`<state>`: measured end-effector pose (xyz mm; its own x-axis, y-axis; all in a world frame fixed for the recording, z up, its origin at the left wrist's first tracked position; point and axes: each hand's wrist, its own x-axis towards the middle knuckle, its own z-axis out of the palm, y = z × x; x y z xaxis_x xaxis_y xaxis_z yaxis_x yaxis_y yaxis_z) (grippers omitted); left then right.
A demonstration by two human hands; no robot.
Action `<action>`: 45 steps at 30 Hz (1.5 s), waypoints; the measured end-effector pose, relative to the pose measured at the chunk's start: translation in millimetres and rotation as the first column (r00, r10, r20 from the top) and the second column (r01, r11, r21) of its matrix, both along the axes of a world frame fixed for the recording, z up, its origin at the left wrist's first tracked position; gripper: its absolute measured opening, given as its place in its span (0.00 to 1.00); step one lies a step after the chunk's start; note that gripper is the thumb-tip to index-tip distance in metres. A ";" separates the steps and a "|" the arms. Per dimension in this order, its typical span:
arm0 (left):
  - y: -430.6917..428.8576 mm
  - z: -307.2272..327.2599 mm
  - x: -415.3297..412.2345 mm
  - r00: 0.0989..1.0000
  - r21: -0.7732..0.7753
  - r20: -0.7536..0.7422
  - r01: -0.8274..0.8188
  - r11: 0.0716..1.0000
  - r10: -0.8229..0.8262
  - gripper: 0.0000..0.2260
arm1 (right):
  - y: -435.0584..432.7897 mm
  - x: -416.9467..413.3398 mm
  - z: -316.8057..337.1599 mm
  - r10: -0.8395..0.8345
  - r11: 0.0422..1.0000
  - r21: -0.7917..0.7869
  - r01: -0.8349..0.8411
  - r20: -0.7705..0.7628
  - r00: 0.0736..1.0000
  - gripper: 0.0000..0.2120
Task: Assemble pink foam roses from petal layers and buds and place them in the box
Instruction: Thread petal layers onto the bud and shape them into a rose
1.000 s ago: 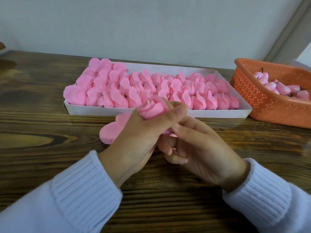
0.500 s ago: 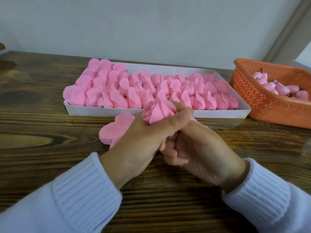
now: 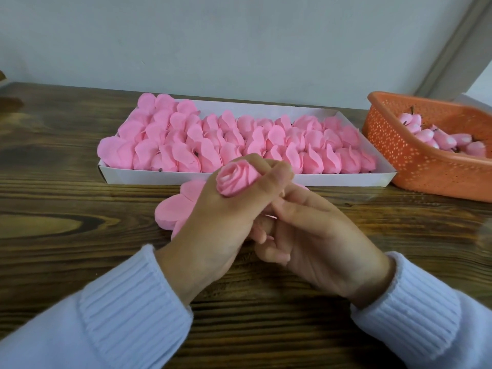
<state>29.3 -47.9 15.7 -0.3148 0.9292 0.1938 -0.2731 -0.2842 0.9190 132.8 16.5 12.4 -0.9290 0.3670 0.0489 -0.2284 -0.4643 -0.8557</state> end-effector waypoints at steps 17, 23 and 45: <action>0.2 -0.7 -2.9 0.999 -0.048 -0.050 -0.002 0.999 -0.001 0.10 | -0.5 -1.5 -2.1 0.008 1.000 0.003 -0.008 0.074 0.997 0.12; 1.5 -1.4 -7.6 0.999 -0.078 -0.038 -0.003 0.997 0.000 0.14 | 0.2 -0.5 -4.9 -0.035 0.993 0.112 0.030 0.039 0.999 0.09; 0.7 8.2 -15.7 0.950 0.062 -0.309 0.065 0.996 -0.043 0.11 | 16.5 1.6 -2.6 0.100 0.963 -0.244 -0.110 -0.055 0.993 0.19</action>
<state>13.6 -47.2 23.9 -0.1792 0.9236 0.3389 0.0023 -0.3441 0.9389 134.3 33.0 9.7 -0.9620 0.2730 0.0088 -0.2002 -0.6828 -0.7027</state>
